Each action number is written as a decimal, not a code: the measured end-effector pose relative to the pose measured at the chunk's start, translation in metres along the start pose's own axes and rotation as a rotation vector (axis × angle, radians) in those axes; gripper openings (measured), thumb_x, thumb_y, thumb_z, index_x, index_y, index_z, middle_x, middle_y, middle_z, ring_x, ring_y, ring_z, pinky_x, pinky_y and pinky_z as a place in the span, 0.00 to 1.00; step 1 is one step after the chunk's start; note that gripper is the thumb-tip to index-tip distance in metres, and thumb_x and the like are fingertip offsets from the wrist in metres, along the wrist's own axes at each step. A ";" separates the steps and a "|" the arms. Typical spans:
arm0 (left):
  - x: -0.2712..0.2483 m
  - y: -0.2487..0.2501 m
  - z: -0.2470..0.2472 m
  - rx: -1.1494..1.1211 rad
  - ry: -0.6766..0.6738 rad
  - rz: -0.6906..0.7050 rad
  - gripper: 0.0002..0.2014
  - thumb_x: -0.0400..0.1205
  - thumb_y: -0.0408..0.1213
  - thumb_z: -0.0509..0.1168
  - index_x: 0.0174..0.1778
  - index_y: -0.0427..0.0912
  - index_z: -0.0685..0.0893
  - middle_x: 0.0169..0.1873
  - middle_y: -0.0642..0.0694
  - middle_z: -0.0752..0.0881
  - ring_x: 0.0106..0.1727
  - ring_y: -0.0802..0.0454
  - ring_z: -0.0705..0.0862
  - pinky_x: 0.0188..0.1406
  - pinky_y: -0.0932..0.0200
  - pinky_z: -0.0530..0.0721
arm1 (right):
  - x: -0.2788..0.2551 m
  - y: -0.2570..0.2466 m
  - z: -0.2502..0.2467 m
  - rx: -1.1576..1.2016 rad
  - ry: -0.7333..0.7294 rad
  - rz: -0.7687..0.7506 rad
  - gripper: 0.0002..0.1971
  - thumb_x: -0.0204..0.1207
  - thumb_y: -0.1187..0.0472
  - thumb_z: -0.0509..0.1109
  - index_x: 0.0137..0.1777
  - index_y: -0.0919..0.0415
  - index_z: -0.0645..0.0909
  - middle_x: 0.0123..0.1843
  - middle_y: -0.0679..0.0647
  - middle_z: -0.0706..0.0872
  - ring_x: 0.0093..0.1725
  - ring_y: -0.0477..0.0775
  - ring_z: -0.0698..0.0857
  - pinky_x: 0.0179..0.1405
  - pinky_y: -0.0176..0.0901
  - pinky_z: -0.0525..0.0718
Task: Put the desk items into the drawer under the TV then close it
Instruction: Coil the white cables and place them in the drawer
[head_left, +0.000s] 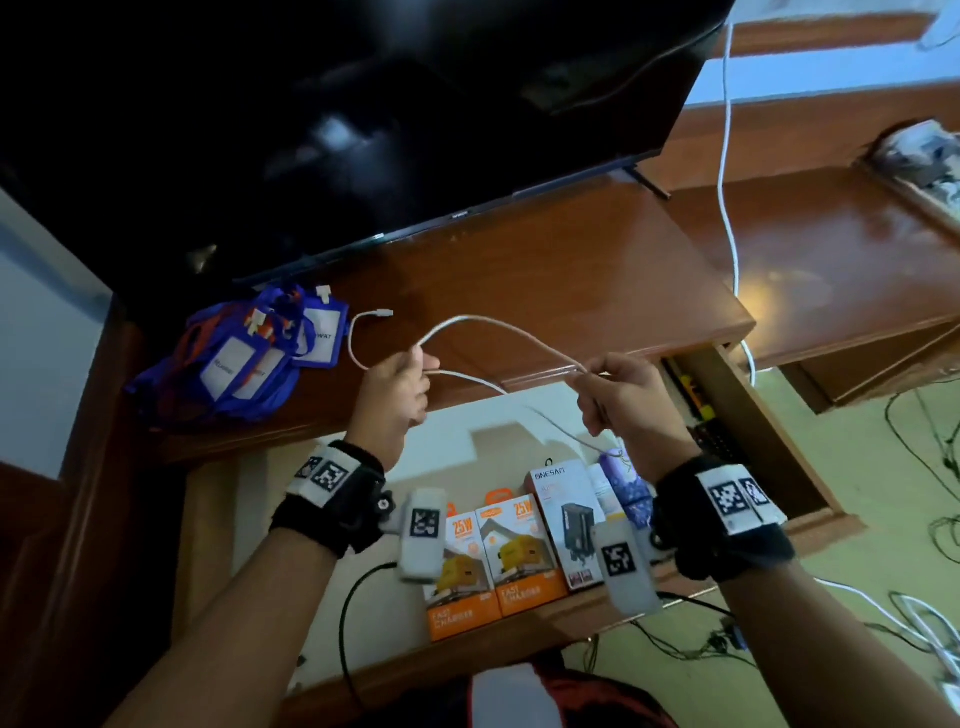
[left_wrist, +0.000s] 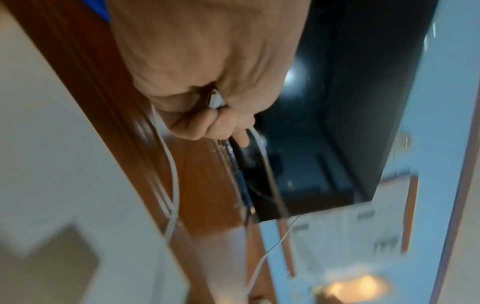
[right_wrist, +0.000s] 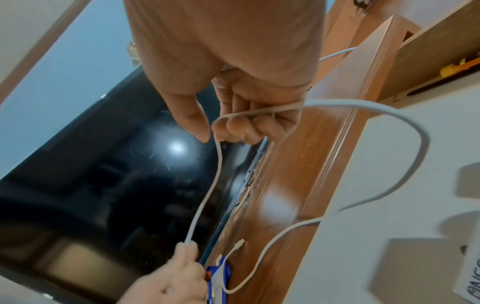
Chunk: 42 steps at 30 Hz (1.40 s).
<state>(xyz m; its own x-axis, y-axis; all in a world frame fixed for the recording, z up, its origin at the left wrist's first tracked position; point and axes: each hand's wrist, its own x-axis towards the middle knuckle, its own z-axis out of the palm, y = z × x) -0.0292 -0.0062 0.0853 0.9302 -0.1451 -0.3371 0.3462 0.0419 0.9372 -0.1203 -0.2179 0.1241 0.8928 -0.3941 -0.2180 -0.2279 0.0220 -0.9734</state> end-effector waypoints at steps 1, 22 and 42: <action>-0.008 0.009 0.001 -0.117 0.005 -0.064 0.15 0.88 0.46 0.54 0.42 0.42 0.78 0.20 0.55 0.62 0.17 0.62 0.58 0.16 0.68 0.55 | -0.001 0.002 0.002 -0.006 -0.016 0.008 0.08 0.74 0.70 0.71 0.36 0.66 0.76 0.19 0.56 0.72 0.17 0.49 0.66 0.16 0.35 0.66; -0.067 0.030 -0.018 0.231 0.134 0.178 0.17 0.87 0.36 0.55 0.38 0.46 0.87 0.29 0.56 0.87 0.39 0.61 0.85 0.50 0.62 0.82 | -0.027 0.001 0.048 -0.203 -0.372 -0.068 0.10 0.75 0.73 0.69 0.31 0.67 0.80 0.16 0.49 0.74 0.17 0.45 0.67 0.18 0.31 0.65; -0.068 0.027 -0.010 -0.220 -0.301 -0.141 0.21 0.88 0.42 0.52 0.31 0.39 0.79 0.14 0.50 0.66 0.15 0.55 0.65 0.35 0.59 0.79 | -0.009 -0.004 0.078 -0.010 -0.154 -0.096 0.13 0.77 0.61 0.71 0.34 0.68 0.79 0.16 0.42 0.66 0.17 0.43 0.60 0.17 0.33 0.59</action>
<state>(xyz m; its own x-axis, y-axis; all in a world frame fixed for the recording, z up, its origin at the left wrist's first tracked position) -0.0820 0.0145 0.1326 0.8059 -0.4463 -0.3889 0.5159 0.2074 0.8311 -0.0967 -0.1427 0.1247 0.9595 -0.2484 -0.1327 -0.1418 -0.0189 -0.9897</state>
